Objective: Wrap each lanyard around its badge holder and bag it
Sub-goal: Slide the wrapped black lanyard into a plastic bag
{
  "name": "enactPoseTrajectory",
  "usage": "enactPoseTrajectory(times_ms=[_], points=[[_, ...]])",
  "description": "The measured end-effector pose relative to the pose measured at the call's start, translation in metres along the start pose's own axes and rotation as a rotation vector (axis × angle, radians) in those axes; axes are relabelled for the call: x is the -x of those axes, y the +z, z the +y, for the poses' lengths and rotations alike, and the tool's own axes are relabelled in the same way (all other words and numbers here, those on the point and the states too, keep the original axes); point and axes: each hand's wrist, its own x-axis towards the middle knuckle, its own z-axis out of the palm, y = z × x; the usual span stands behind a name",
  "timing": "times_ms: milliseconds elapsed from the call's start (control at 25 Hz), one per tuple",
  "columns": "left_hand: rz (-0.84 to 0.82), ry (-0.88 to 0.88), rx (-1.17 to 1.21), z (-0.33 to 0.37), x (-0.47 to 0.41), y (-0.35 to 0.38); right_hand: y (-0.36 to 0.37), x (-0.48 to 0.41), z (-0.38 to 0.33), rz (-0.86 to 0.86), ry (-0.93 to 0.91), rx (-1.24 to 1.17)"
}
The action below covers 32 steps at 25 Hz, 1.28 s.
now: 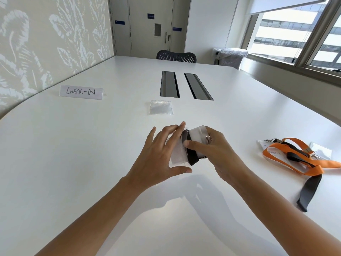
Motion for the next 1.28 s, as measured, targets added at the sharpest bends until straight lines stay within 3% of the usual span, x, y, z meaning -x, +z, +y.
enactPoseTrajectory(times_ms=[440,640,760,920,1120,1280], points=[[-0.094,-0.032,0.020,0.011,0.001,0.003,0.001,-0.003,0.004,0.121,-0.029,0.089],[-0.063,-0.043,0.010,0.014,0.001,0.004,0.008,0.002,0.008,0.161,-0.026,0.112],[-0.033,-0.070,0.018,0.014,0.000,0.005,0.005,0.001,0.002,0.057,0.030,0.107],[-0.045,-0.158,0.111,0.011,0.000,0.005,-0.017,-0.003,-0.012,-0.257,0.180,-0.082],[-0.044,-0.190,0.179,0.012,0.000,0.005,-0.044,-0.008,-0.022,-0.519,0.302,-0.180],[-0.050,-0.215,0.241,0.013,-0.001,0.006,-0.039,-0.006,-0.019,-0.478,0.241,-0.138]])
